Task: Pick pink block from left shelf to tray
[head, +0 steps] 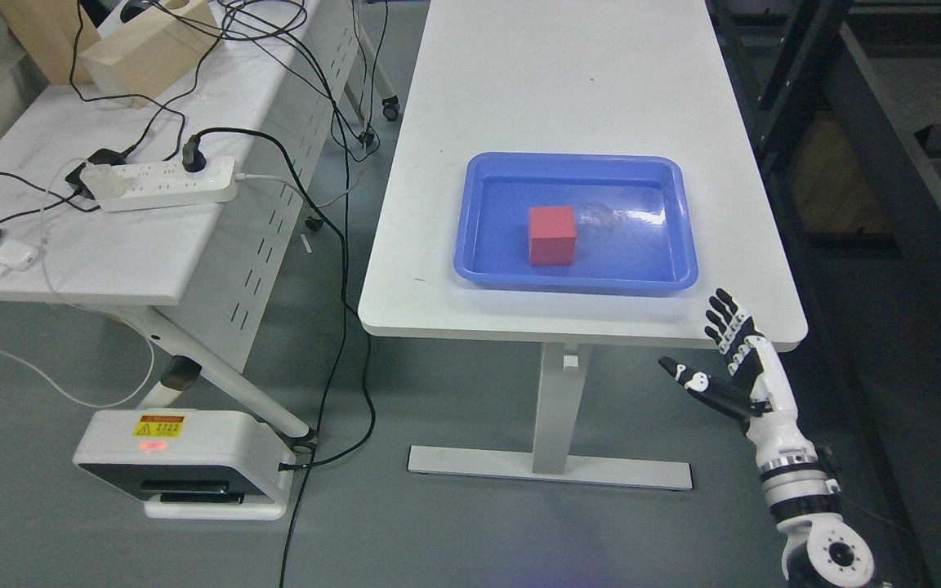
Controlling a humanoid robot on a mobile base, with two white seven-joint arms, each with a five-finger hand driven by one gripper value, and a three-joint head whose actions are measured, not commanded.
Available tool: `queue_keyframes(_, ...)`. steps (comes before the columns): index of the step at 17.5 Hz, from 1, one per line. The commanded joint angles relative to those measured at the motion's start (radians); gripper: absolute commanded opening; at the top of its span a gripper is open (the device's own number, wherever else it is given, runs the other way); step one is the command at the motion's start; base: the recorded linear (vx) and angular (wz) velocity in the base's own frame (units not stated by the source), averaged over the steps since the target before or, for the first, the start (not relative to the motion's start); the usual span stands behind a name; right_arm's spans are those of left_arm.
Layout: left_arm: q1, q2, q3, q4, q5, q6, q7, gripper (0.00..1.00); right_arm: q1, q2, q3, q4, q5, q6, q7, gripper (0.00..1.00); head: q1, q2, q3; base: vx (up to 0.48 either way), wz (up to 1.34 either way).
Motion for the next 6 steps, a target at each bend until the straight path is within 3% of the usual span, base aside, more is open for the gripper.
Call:
queue_keyframes(1,0.02,0.017,0.0,-0.017,0.0,-0.001,0.0,1.0,0.005,-0.017,0.027,0.0,-0.071,-0.049,0.006,1.0,0.0,0.0,0.0,0.0,0.0)
queue_keyframes(6,0.02,0.017,0.0,-0.017,0.0,-0.001,0.0,1.0,0.002,-0.017,0.024,0.0,-0.071,-0.049,-0.002,1.0,0.0,0.0,0.0,0.0,0.0)
